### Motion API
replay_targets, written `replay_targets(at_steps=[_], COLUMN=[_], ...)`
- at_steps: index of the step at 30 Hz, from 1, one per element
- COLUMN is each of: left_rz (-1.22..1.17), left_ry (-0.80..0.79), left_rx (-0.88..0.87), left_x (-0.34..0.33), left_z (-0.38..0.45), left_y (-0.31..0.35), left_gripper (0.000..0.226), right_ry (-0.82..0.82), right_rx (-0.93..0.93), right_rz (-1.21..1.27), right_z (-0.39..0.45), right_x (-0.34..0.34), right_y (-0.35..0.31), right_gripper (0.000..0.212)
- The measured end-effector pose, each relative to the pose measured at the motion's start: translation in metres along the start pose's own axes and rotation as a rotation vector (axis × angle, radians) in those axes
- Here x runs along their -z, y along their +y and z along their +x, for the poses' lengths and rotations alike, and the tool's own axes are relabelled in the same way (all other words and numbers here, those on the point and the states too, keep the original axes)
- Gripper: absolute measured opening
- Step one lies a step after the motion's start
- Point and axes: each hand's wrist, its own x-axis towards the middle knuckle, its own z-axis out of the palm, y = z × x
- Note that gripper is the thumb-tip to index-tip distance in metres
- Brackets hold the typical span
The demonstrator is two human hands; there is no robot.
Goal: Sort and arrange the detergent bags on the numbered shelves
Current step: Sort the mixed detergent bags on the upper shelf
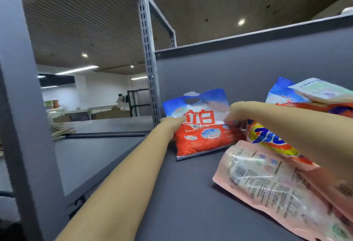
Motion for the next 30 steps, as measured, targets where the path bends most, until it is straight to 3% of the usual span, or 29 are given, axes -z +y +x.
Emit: replay_targets(at_steps=[4,8,13,16,22,26,30], left_rz=[-0.279,-0.529,-0.477,-0.33,-0.278,-0.463,-0.6], left_ry=[-0.021,0.093,0.241,0.297,0.384,0.413,0.42], left_rx=[0.016,-0.019,-0.333,-0.53,-0.733,-0.783,-0.756], left_x=[-0.008,-0.01,-0.003,0.005,0.031,0.052,0.07], left_z=[0.008,-0.017,-0.07,-0.108,-0.179,-0.219,-0.25], left_y=[0.001,0.016,0.055,0.079,0.1,0.104,0.102], left_gripper=[0.029,0.007,0.039,0.028,0.034,0.032,0.031], right_ry=[-0.036,-0.07,0.078,0.099,0.149,-0.085,-0.281], right_rx=[-0.056,-0.054,0.094,0.242,0.442,0.484,0.563], right_rz=[0.019,0.099,0.33,0.497,0.717,1.054,1.221], right_z=[0.011,0.012,0.006,-0.005,-0.059,-0.099,-0.147], right_x=[-0.002,-0.002,0.005,0.015,0.02,0.021,0.015], right_y=[-0.005,-0.002,0.0,0.005,0.007,0.013,0.019], right_gripper=[0.045,0.028,0.017,0.035,0.03,0.046,0.038])
